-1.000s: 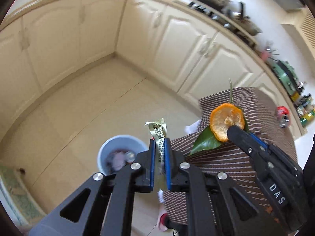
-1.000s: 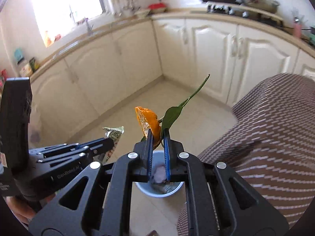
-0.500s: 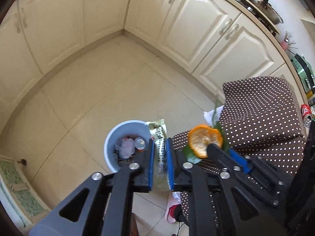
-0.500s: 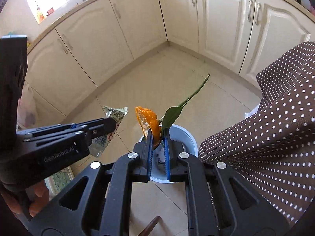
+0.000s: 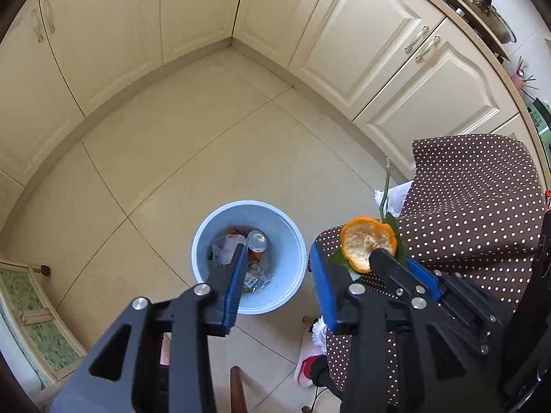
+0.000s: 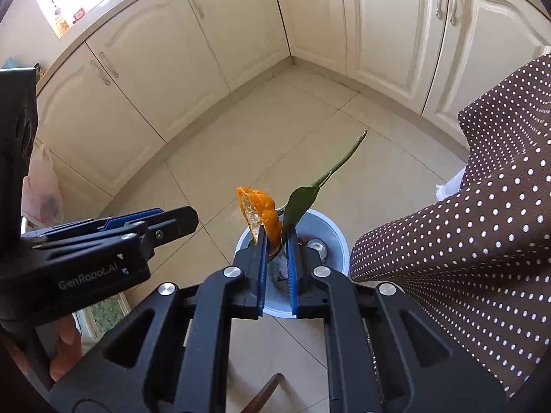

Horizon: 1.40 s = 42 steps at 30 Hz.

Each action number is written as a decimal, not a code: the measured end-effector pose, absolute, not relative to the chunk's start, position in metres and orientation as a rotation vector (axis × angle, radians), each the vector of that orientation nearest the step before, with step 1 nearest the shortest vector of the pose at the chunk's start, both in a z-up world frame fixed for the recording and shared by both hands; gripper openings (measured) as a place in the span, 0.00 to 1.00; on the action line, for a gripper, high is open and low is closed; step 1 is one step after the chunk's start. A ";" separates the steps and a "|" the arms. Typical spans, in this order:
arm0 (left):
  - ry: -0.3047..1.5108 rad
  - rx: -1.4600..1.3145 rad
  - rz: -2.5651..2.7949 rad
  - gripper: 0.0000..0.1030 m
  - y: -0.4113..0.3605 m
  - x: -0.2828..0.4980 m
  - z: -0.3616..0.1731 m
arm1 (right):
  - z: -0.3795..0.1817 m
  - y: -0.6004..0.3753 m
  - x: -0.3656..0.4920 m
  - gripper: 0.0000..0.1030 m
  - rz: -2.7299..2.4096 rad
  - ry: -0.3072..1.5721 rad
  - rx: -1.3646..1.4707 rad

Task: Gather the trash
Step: 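Carry both items over the bin and open both tools, then move both open tools back toward the red can on the table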

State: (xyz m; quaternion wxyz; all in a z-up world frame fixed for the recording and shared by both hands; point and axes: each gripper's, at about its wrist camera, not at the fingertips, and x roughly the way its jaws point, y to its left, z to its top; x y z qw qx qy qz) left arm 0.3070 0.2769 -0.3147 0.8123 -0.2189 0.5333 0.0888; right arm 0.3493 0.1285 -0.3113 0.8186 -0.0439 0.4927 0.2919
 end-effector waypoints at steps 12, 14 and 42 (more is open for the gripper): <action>1.121 -0.488 0.221 0.37 0.287 0.301 -0.312 | -0.309 0.140 0.354 0.12 0.635 1.030 -0.092; 1.117 -0.494 0.233 0.37 0.290 0.300 -0.311 | -0.307 0.142 0.354 0.12 0.636 1.029 -0.091; 0.765 -0.261 -0.046 0.38 0.115 0.320 -0.112 | -0.113 -0.083 0.318 0.20 0.364 0.571 0.155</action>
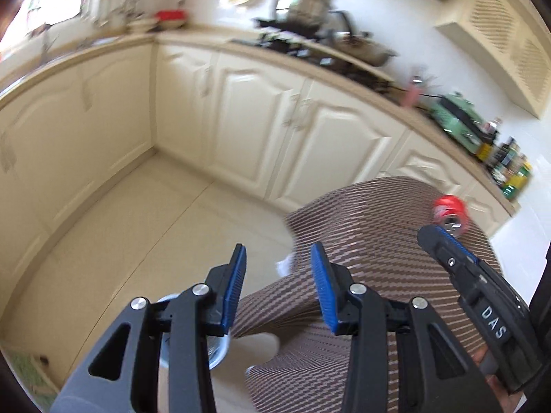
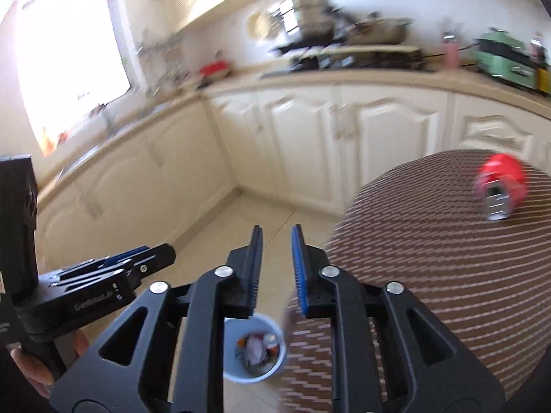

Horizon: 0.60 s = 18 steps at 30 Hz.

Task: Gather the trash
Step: 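Move both open tools back toward the red can on the table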

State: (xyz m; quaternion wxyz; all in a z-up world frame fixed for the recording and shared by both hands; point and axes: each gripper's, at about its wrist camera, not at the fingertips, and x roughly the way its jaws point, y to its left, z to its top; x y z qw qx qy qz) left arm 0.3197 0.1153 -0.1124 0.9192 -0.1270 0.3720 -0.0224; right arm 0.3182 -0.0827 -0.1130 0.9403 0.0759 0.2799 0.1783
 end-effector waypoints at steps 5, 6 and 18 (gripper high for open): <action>0.729 -0.187 -0.162 0.38 0.029 0.347 -0.084 | -0.091 -0.175 0.325 0.29 0.221 0.520 0.269; 0.727 -0.177 -0.173 0.38 0.016 0.352 -0.081 | -0.089 -0.192 0.326 0.39 0.192 0.510 0.289; 0.800 -0.111 -0.230 0.38 -0.094 0.430 -0.101 | -0.132 -0.341 0.389 0.47 0.018 0.604 0.602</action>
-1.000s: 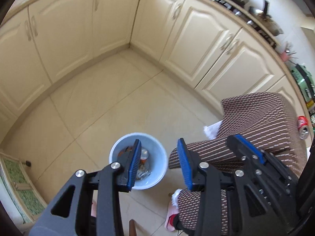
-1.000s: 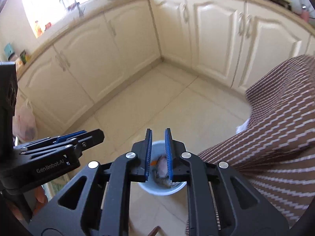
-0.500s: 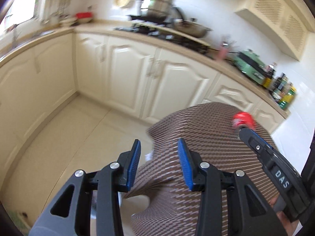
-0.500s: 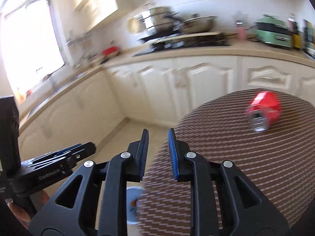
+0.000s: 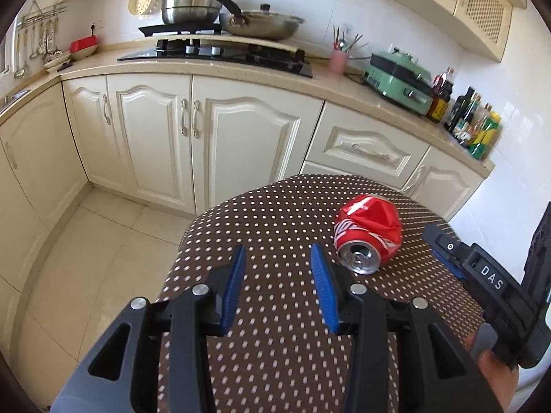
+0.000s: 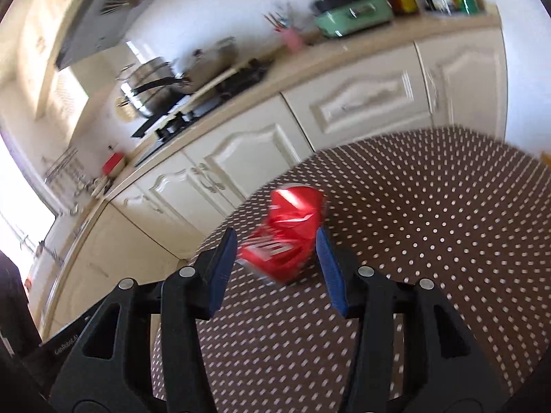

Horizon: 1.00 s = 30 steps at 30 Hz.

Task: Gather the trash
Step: 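Grasp the red crushed can with the right tool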

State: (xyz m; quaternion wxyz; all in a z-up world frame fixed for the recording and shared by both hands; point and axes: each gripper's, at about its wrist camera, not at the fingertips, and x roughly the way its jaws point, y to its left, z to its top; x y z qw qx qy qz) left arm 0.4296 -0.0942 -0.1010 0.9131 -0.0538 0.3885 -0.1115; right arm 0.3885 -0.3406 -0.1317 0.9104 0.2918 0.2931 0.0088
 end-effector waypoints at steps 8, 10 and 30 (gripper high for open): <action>0.852 -0.129 -0.215 0.38 -0.095 0.455 -0.126 | -0.187 -0.373 0.434 0.46 0.099 0.700 0.878; 0.859 -0.140 -0.214 0.38 -0.091 0.457 -0.129 | -0.195 -0.374 0.438 0.46 0.123 0.702 0.911; 0.838 -0.300 -0.083 0.38 0.067 0.379 -0.134 | -0.118 -0.196 0.369 0.17 0.293 0.575 0.410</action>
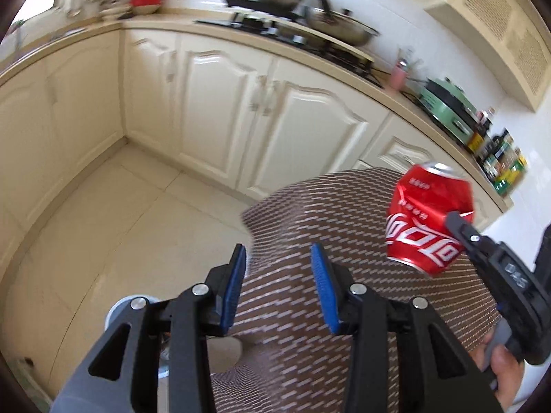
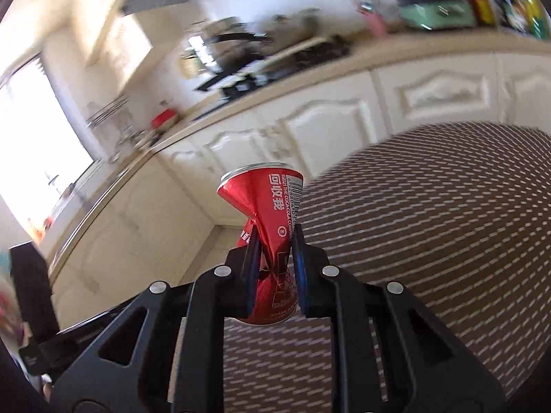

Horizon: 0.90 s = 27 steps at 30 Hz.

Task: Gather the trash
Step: 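Carry the red can over the blue bin with the right tool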

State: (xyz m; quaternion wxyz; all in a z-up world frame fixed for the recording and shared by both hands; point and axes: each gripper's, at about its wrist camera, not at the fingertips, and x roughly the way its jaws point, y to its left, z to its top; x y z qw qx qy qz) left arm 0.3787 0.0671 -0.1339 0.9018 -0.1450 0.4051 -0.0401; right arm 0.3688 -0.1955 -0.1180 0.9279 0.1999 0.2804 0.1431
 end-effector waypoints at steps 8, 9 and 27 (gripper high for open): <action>0.855 -0.379 0.091 0.38 0.180 0.325 -0.171 | -0.126 -0.038 0.333 0.17 0.519 0.590 0.222; 0.871 -0.391 0.115 0.38 0.195 0.320 -0.182 | -0.133 -0.023 0.331 0.17 0.535 0.604 0.205; 1.190 -0.603 0.423 0.38 0.327 0.306 -0.488 | -0.432 0.148 0.372 0.17 0.570 1.109 -0.021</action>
